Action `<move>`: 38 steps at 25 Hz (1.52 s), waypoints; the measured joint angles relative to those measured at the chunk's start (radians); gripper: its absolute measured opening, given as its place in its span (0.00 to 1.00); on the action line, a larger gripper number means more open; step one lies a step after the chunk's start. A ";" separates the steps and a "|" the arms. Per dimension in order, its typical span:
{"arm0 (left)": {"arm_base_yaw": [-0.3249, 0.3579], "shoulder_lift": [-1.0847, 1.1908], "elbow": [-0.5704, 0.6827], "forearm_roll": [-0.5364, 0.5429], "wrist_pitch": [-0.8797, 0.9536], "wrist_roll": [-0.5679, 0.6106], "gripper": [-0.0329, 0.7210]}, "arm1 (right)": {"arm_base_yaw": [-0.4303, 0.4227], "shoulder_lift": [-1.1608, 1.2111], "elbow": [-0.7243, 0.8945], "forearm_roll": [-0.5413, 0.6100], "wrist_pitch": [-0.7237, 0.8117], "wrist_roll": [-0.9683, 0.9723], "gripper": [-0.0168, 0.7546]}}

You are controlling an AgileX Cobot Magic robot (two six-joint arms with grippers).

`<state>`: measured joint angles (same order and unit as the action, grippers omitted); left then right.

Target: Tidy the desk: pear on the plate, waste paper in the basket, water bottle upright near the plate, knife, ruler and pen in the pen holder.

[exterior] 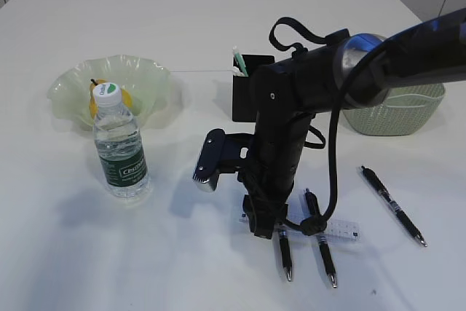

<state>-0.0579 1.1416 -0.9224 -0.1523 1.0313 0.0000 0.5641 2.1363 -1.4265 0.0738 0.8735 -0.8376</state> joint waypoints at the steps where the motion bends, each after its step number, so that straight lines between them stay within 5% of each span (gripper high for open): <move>1: 0.000 0.000 0.000 0.000 0.000 0.000 0.72 | 0.000 0.000 0.000 0.000 0.000 0.000 0.39; 25: 0.000 0.000 0.000 0.000 0.000 0.000 0.72 | -0.004 -0.047 -0.154 0.071 0.045 0.002 0.39; 38: 0.000 0.000 0.000 0.004 0.000 0.000 0.72 | -0.115 -0.245 -0.154 0.127 0.056 0.005 0.39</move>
<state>-0.0579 1.1416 -0.9224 -0.1483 1.0313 0.0000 0.4486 1.8914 -1.5806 0.2013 0.9299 -0.8322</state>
